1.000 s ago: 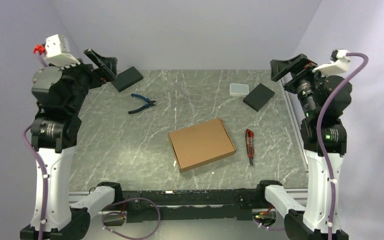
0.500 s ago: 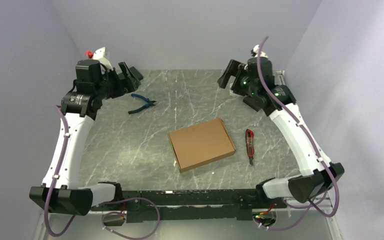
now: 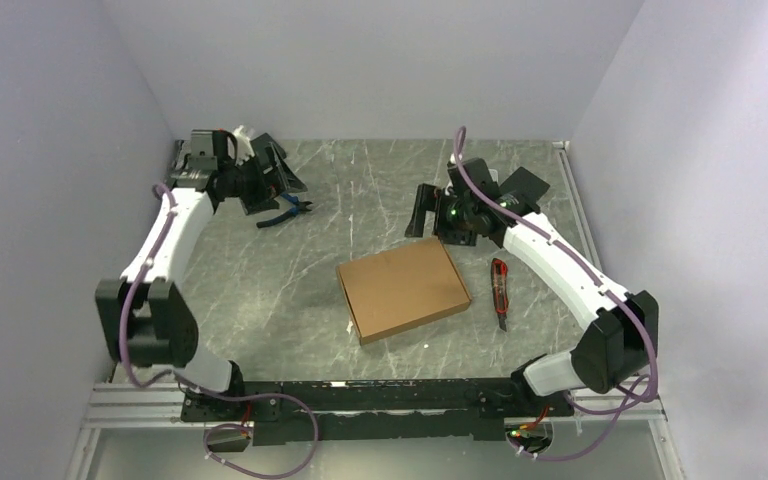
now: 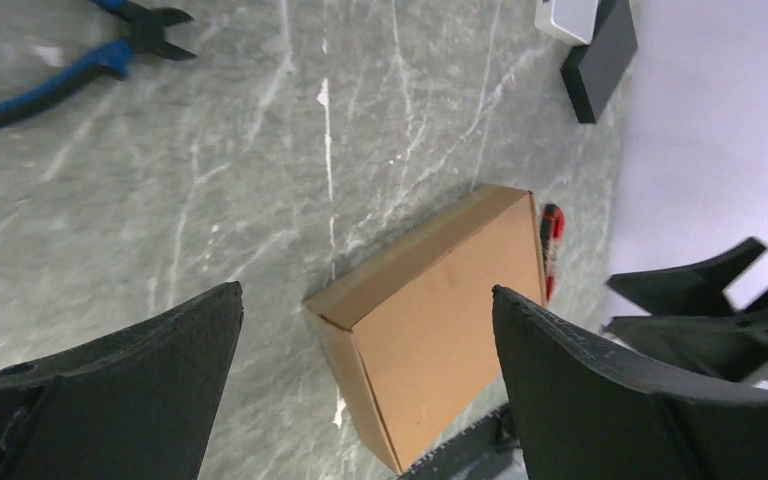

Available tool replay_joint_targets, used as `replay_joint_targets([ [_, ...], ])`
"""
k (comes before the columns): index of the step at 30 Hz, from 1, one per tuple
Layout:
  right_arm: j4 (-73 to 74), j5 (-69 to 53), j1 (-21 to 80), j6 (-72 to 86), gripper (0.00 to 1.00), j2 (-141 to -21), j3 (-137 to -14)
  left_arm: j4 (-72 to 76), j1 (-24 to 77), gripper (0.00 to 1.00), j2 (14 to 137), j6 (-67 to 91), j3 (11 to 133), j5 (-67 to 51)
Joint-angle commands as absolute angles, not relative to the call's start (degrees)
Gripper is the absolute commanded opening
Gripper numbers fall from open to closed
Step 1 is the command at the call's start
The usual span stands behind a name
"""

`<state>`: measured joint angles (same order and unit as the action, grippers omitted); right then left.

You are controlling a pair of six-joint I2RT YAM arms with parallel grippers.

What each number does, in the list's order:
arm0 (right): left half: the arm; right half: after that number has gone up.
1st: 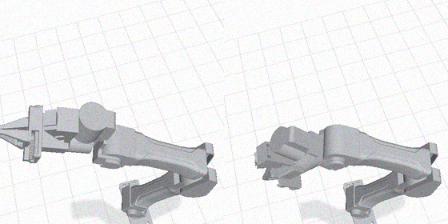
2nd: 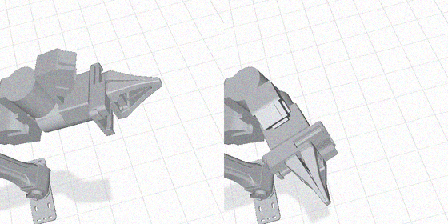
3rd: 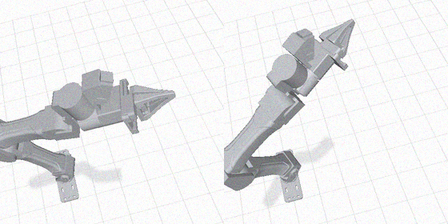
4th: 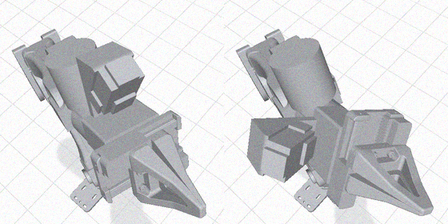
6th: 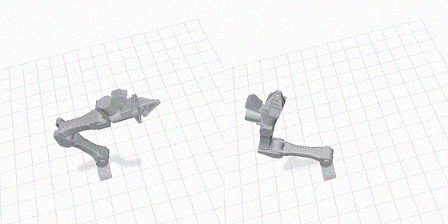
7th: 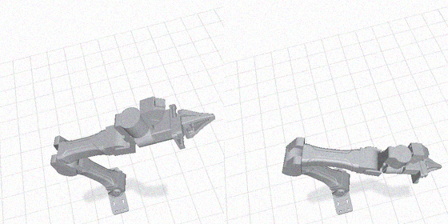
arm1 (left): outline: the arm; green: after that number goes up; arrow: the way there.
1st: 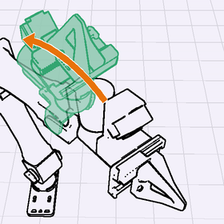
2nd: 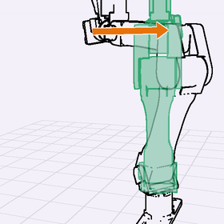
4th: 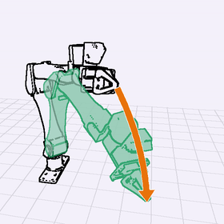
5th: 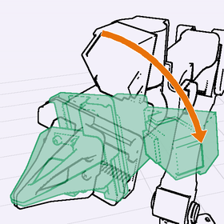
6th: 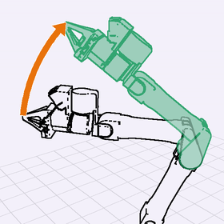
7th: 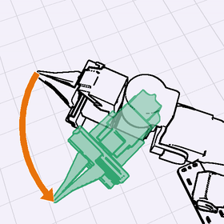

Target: Unpack the express box

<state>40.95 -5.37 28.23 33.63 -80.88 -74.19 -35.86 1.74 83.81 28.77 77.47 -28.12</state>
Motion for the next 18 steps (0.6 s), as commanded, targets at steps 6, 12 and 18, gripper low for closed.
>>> replay_joint_targets([
  [6, 47.4, -2.2, 28.0, 43.8, 1.0, -76.9, -65.8, -29.5, 5.3, 0.99, 103.7, 30.4, 88.4, -48.7],
  [12, 53.0, -2.0, 26.9, 53.9, 1.0, -76.8, -60.8, -30.4, 13.0, 0.99, 114.2, 30.9, 95.8, -51.6],
  [18, 44.2, -9.9, 25.7, 57.7, 1.0, -69.6, -48.4, -35.9, 19.6, 0.99, 122.3, 26.0, 103.0, -49.7],
])
